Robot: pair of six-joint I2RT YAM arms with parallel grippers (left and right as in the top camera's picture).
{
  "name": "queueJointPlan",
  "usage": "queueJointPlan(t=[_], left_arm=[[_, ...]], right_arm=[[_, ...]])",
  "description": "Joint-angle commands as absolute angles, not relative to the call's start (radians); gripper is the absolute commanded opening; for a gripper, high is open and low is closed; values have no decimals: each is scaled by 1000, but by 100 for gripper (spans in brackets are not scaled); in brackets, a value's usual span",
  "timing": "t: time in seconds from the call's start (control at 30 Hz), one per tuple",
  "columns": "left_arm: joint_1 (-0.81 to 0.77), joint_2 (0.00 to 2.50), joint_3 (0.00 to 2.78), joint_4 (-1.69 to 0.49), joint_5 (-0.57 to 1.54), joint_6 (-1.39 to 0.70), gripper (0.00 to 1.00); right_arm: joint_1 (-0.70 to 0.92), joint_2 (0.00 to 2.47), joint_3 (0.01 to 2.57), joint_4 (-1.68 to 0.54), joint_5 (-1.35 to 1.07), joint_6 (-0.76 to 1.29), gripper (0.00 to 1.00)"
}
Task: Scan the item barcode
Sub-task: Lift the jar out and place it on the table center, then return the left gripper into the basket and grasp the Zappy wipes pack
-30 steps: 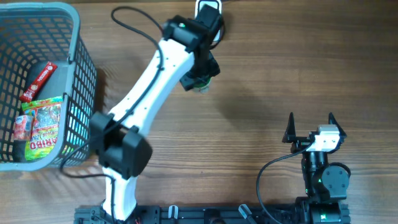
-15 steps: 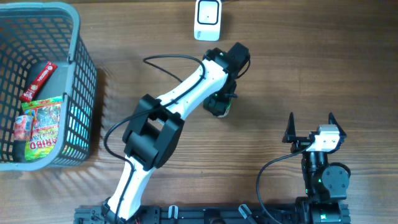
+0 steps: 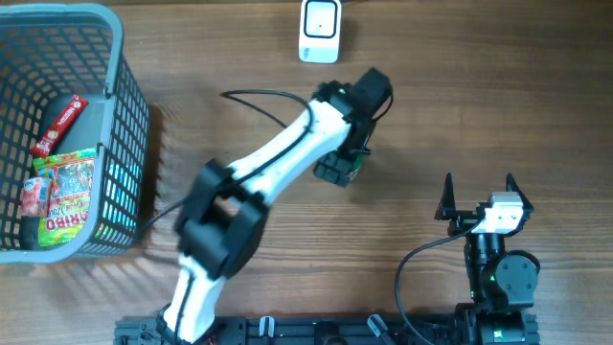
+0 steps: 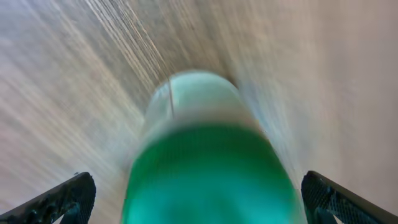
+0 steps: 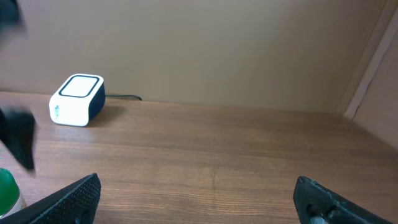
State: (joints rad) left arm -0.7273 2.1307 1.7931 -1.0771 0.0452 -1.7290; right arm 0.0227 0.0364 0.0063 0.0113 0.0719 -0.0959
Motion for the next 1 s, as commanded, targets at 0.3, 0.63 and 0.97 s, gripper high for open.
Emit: queueJointPlan(t=[0.3, 0.63, 0.97], left_arm=[[-485, 1307, 1800, -1195, -503, -1103, 100], [359, 1280, 1799, -1406, -281, -1052, 100], [550, 1634, 1644, -1328, 35, -790, 100]], right_arm=[[16, 36, 5, 13, 67, -105, 100], [16, 36, 5, 13, 67, -105, 100], [16, 36, 5, 13, 67, -105, 100]])
